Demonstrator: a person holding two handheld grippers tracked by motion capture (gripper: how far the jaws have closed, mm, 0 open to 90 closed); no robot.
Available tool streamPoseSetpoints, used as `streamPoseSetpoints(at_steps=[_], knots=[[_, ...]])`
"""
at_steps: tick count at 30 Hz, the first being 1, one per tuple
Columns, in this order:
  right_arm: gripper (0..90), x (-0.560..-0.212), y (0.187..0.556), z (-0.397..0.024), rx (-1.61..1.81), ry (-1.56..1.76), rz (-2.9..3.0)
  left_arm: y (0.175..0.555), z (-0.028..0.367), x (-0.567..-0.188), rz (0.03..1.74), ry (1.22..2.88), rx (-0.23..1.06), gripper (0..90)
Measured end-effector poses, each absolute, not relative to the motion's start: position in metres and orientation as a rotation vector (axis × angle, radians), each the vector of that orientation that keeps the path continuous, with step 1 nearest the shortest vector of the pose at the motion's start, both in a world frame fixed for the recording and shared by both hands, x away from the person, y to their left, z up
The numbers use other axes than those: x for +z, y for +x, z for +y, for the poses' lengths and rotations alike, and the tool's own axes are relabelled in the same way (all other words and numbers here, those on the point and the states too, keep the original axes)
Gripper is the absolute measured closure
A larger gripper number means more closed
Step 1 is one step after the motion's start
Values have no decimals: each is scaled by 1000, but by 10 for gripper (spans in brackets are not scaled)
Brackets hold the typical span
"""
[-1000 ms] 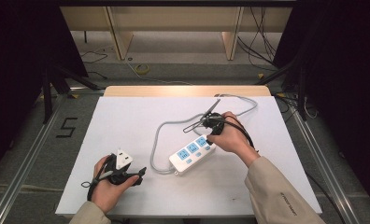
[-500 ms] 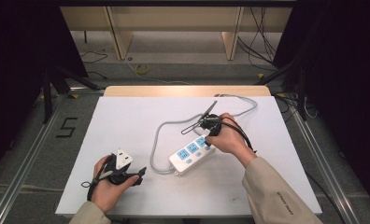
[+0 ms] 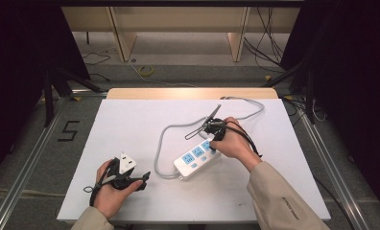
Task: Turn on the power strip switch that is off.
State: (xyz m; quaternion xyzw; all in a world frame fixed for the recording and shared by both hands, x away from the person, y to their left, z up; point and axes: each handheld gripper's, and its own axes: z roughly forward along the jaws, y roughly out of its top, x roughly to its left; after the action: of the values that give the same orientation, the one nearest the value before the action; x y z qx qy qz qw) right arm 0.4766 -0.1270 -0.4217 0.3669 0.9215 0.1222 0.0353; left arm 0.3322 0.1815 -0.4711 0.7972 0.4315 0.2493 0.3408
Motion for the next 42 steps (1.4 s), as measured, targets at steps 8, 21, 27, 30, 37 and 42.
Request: streamPoseSetpoints(at_steps=[8, 21, 27, 30, 37, 42], knots=[[900, -423, 477, -125, 370, 1128, 2828, 332, 181, -471, 1121, 2074, 649, 213], [900, -425, 478, -126, 366, 1120, 2833, 333, 182, -471, 1124, 2068, 648, 213], [900, -425, 478, -125, 364, 1128, 2832, 332, 182, -471, 1124, 2068, 649, 213], [900, -426, 478, -126, 364, 1130, 2834, 332, 182, -471, 1124, 2067, 649, 213], [900, -426, 478, -126, 364, 1134, 2837, 333, 181, -471, 1124, 2068, 650, 213], [900, -427, 478, -126, 359, 1133, 2834, 332, 181, -471, 1124, 2067, 649, 213]])
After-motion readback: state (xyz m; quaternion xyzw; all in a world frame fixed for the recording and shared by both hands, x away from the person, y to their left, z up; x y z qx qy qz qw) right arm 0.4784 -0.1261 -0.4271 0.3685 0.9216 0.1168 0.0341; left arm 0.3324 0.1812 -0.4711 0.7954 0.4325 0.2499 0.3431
